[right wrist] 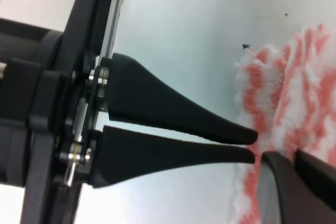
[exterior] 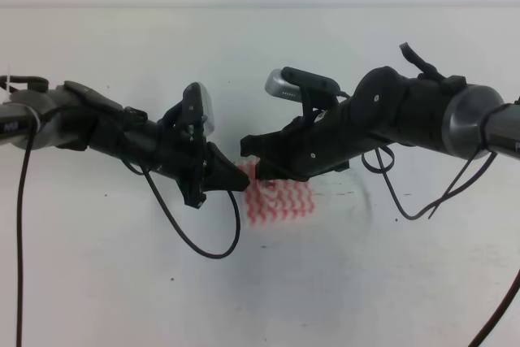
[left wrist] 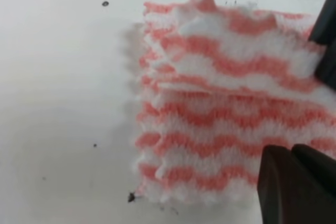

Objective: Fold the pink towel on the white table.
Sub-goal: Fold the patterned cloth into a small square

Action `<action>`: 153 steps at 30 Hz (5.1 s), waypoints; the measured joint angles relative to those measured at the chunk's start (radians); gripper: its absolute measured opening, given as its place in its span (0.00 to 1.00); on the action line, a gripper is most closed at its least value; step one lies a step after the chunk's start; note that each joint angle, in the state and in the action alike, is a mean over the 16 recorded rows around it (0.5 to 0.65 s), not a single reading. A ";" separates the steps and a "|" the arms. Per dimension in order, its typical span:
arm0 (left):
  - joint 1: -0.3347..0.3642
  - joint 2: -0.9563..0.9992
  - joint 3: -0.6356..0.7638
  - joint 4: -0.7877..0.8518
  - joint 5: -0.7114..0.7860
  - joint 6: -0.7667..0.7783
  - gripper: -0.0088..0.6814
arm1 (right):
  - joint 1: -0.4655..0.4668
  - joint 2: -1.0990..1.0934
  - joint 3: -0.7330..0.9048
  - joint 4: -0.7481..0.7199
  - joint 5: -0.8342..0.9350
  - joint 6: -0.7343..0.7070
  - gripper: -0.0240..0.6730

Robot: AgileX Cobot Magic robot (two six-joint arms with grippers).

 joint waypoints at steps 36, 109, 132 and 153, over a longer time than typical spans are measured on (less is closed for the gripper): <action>0.039 -0.008 0.000 -0.068 -0.029 -0.014 0.01 | -0.038 -0.001 0.000 -0.038 0.074 0.001 0.23; -0.056 0.000 0.000 -0.068 -0.225 -0.370 0.01 | -0.119 -0.019 -0.002 -0.086 0.121 0.004 0.01; -0.081 -0.035 -0.002 -0.004 -0.067 -0.408 0.01 | -0.130 0.003 -0.021 -0.088 0.012 0.004 0.01; -0.082 -0.035 -0.002 0.161 -0.062 -0.483 0.00 | -0.130 0.129 -0.149 -0.095 0.056 0.007 0.01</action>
